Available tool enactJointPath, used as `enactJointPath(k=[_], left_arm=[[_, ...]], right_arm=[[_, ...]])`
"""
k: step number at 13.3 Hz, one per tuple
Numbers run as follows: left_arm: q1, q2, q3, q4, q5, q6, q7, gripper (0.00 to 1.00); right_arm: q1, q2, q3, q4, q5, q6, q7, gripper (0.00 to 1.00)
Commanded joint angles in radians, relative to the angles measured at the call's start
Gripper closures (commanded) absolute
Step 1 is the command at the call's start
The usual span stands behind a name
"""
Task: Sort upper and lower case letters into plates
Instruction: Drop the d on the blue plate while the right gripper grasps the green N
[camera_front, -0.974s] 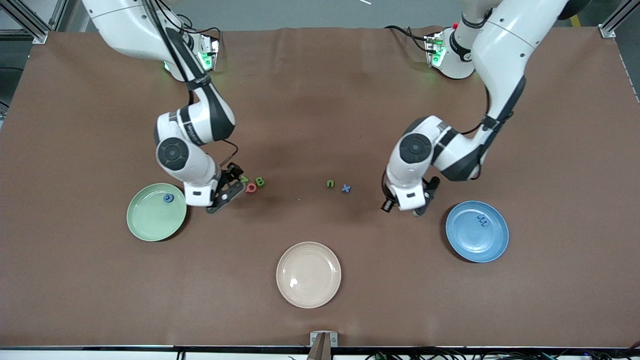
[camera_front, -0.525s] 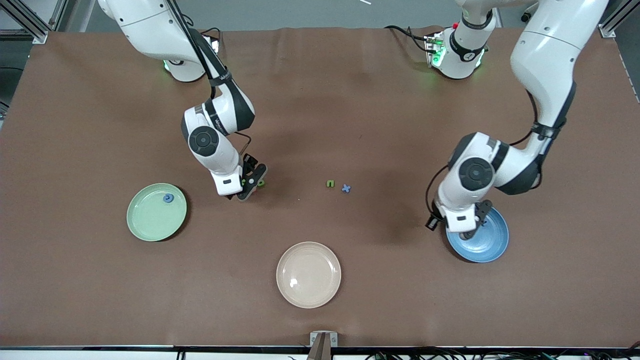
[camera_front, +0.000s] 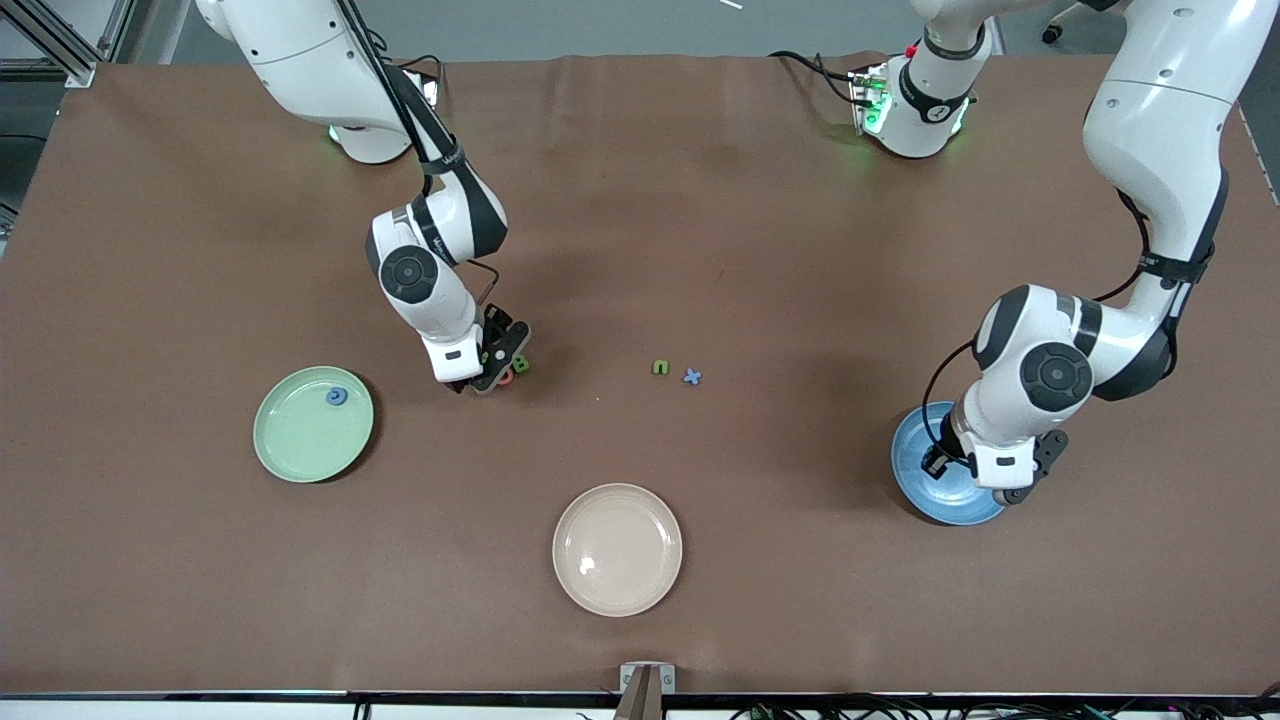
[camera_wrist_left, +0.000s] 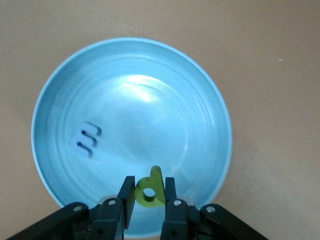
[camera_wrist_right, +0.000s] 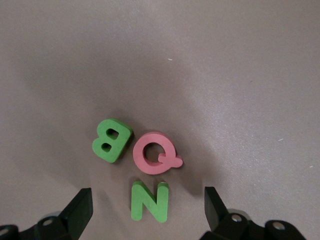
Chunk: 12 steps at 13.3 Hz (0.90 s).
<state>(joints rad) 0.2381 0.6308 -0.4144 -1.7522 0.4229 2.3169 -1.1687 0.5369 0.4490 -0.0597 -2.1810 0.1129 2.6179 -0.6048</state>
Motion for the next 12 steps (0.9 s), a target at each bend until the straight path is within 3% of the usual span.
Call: enactJointPath(k=[1, 5, 7, 10, 12], left_arm=[[0.004, 0.024, 0.017, 0.030, 0.042, -0.016, 0.030, 0.79], [0.007, 0.018, 0.016, 0.023, 0.042, -0.016, 0.023, 0.19], [-0.002, 0.014, 0.016, 0.023, 0.042, -0.017, 0.015, 0.11], [-0.011, -0.003, -0.001, 0.022, 0.042, -0.069, 0.023, 0.10], [-0.005, -0.006, -0.058, 0.030, 0.030, -0.105, 0.011, 0.08]], right_arm=[[0.003, 0.002, -0.005, -0.025, -0.007, 0.039, -0.012, 0.20], [0.002, 0.008, -0.006, -0.025, -0.007, 0.042, -0.012, 0.36], [0.000, 0.008, -0.006, -0.031, -0.006, 0.042, -0.012, 0.45], [0.000, 0.007, -0.006, -0.032, -0.006, 0.042, -0.010, 0.59], [-0.002, 0.007, -0.006, -0.032, -0.007, 0.042, -0.009, 0.72]])
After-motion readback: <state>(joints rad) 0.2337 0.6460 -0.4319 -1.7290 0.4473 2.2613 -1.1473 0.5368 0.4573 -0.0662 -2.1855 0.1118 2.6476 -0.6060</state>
